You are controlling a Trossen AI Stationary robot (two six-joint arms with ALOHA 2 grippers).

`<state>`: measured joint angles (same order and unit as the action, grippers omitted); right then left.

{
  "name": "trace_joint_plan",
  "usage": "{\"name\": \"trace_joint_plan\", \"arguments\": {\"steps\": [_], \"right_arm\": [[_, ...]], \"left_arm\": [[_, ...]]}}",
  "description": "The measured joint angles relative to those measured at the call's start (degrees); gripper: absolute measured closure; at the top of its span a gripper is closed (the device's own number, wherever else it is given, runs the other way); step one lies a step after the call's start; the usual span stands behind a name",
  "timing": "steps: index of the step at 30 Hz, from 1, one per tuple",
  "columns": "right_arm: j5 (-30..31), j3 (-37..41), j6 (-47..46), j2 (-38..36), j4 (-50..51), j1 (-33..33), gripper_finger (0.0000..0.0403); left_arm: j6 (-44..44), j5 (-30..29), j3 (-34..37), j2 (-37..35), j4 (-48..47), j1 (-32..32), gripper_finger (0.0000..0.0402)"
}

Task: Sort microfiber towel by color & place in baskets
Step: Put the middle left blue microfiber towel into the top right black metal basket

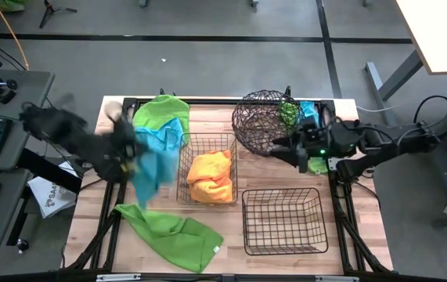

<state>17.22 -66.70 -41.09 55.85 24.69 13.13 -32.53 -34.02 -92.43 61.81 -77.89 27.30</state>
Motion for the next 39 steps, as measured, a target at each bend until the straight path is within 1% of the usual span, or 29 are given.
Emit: {"name": "trace_joint_plan", "arguments": {"steps": [2, 3, 5, 7, 9, 12, 14, 18, 20, 22, 26, 29, 32, 35, 39], "right_arm": [[2.28, 0.0, 3.34, -1.33, 0.0, 0.0, 0.0094], [3.34, 0.0, 5.09, -2.13, 0.0, 0.0, 0.0094], [5.86, 0.0, 9.13, -3.92, -0.03, 0.0, 0.0094], [8.81, 0.0, 13.43, -5.88, -0.23, 0.0, 0.0094], [11.66, 0.0, 16.98, -7.79, -0.67, 0.0, 0.0094], [14.32, 0.0, 20.45, -10.33, -2.14, -0.01, 0.0094], [14.48, 0.0, 22.24, -11.73, -3.17, -0.02, 0.0094], [14.48, 0.0, 24.76, -13.61, -3.88, -0.02, 0.0094], [14.49, 0.0, 25.79, -14.08, -4.07, -0.02, 0.0094], [14.49, 0.0, 26.47, -14.35, -4.13, -0.02, 0.0094], [14.47, 0.0, 26.59, -14.33, -4.07, -0.01, 0.0094], [14.47, 0.0, 26.54, -14.03, -4.05, -0.02, 0.0094], [14.49, 0.0, 26.48, -13.62, -4.04, -0.02, 0.0094], [14.46, 0.0, 25.97, -13.36, -4.02, -0.02, 0.0094], [14.49, 0.0, 25.93, -12.77, -4.14, -0.02, 0.0094]], "left_arm": [[8.85, -5.34, -6.93, 1.74, 5.61, -3.43, 0.0401], [14.04, -6.81, -9.71, 2.83, 9.48, -5.51, 0.0401], [24.57, -7.46, -13.95, 5.48, 18.17, -9.7, 0.0401], [33.74, -6.62, -16.43, 8.8, 27.67, -14.06, 0.0401], [41.83, -4.24, -17.67, 12.2, 36.69, -18.11, 0.0401], [48.74, 1.94, -17.78, 17.54, 48.58, -23.99, 0.0401], [49.2, 7.86, -17.79, 21.01, 54.48, -28.15, 0.0401], [42.24, 20.38, -17.86, 28.67, 61.22, -35.56, 0.0401], [40.38, 24.69, -17.8, 33.2, 65.02, -38.22, 0.0401], [40.44, 27.47, -17.76, 37.5, 69.61, -40.41, 0.0401], [40.15, 32.29, -17.76, 45.03, 80.3, -43.91, 0.0401], [37.58, 34.56, -17.79, 49.83, 85.4, -45.32, 0.0401], [36.8, 35.27, -17.76, 53.33, 87.18, -45.62, 0.0401], [37.43, 35.36, -17.79, 56.03, 86.97, -45.61, 0.04], [38.03, 35.32, -17.76, 59.35, 86.01, -45.31, 0.0386]]}}
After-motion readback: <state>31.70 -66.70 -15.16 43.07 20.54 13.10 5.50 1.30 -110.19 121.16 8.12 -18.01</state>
